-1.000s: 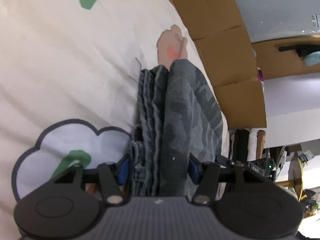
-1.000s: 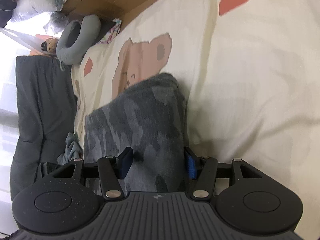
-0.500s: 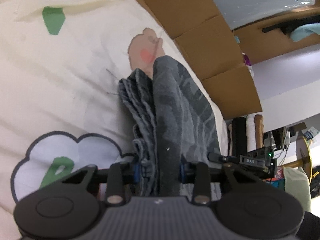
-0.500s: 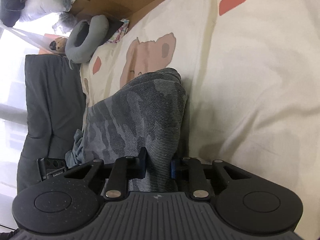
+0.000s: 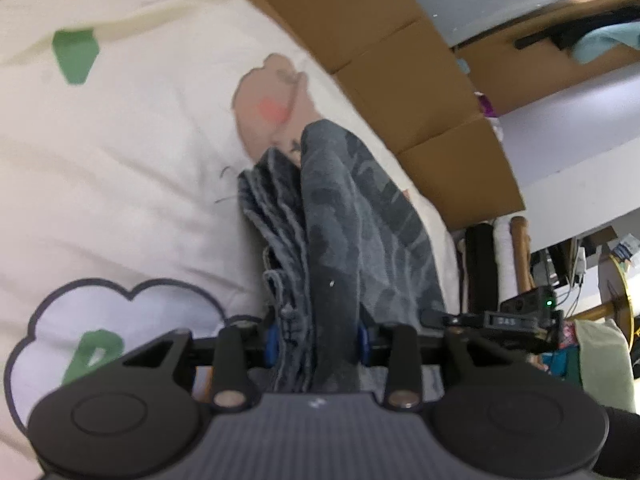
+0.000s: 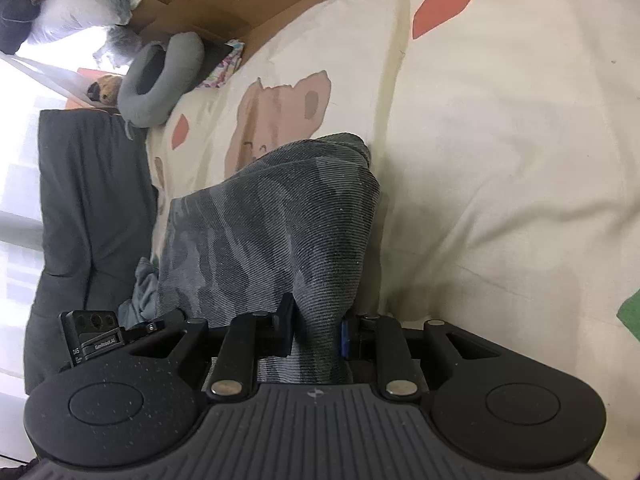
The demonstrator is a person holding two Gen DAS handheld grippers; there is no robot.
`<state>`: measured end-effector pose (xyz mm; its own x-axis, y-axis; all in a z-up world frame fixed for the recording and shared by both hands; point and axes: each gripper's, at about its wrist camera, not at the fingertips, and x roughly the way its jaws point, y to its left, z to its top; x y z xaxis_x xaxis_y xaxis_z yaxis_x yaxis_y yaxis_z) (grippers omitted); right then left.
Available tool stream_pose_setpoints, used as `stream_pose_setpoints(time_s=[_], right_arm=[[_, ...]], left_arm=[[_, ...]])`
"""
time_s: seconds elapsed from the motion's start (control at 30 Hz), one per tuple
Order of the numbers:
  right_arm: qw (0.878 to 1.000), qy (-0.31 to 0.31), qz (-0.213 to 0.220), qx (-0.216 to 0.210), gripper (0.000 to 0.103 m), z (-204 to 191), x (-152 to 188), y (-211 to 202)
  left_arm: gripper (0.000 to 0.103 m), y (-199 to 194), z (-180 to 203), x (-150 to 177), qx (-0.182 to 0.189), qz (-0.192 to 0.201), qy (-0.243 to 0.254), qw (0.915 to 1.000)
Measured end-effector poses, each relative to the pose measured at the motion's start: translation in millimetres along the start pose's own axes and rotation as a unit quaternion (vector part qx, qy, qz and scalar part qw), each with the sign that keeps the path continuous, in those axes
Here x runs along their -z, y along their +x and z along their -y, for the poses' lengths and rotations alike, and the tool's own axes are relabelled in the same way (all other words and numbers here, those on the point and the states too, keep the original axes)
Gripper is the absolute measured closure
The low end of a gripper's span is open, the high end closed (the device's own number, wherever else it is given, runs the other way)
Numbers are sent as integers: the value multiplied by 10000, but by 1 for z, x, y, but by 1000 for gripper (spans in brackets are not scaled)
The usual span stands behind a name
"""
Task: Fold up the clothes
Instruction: 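Lift the folded pants off the duvet with both tools, then carry the hanging folded pants with both tools away from the bed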
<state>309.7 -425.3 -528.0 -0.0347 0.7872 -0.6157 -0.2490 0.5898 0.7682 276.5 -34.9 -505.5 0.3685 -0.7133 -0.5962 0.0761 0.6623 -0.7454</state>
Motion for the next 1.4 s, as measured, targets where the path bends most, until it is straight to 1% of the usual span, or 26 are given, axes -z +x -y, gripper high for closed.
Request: stream_pose_setpoints(time_s=[0.03, 0.1, 0.13, 0.2, 0.23, 0.33, 0.4, 0.47, 0.53, 0.57, 0.6, 0.63, 0.67, 0.73, 0.87, 1.13, 1.27, 1.4], right_arm=[[10000, 25, -7, 19, 72, 0, 0, 1], [10000, 53, -28, -2, 68, 1, 1, 2], [10000, 58, -41, -16, 63, 1, 2, 3], [9999, 79, -65, -18, 61, 3, 4, 6], [9999, 92, -77, -15, 60, 4, 6, 7], [9998, 172, -47, -73, 57, 6, 8, 13], [9999, 104, -4, -66, 54, 3, 10, 17], [10000, 6, 68, -29, 52, -1, 11, 21], [9998, -32, 168, 39, 58, -5, 13, 22], [9997, -45, 212, 69, 64, -7, 13, 22], [9996, -51, 261, 80, 67, -8, 14, 20], [9995, -48, 311, 77, 74, -10, 15, 17], [9993, -59, 358, 77, 78, -14, 16, 14], [9989, -110, 443, 81, 82, -22, 20, 8], [9978, -284, 579, 160, 84, -42, 27, -2], [9954, -656, 632, 296, 85, -87, 35, -29], [9939, -892, 576, 301, 85, -111, 44, -44], [9913, -1170, 486, 349, 85, -135, 54, -59]], left_arm=[[56, 2, -4, -1, 6, -31, -48, 10000], [53, 5, -10, -3, 18, -83, -136, 9999], [51, 6, -13, -4, 57, -95, -197, 9997], [49, 9, -19, -6, 130, -114, -311, 9994], [47, 11, -20, -7, 144, -127, -330, 9993], [46, 20, -21, -8, 206, -203, -363, 9989], [46, 24, -20, -10, 234, -237, -414, 9986], [50, 26, -15, -9, 155, -230, -306, 9991], [61, 25, -10, -8, 76, -200, -206, 9996], [63, 23, -9, -7, 69, -169, -203, 9996], [66, 21, -7, -6, 60, -139, -187, 9997], [69, 18, -4, -6, 39, -114, -156, 9998], [70, 15, -1, -5, 8, -96, -126, 9999], [72, 10, 6, -4, -82, -75, -96, 9999], [74, -5, 28, -2, -351, -75, -22, 9994], [75, -38, 71, 3, -861, -34, 64, 9963], [75, -62, 84, 15, -880, 77, -61, 9961], [75, -76, 96, 20, -1005, 159, -103, 9948]])
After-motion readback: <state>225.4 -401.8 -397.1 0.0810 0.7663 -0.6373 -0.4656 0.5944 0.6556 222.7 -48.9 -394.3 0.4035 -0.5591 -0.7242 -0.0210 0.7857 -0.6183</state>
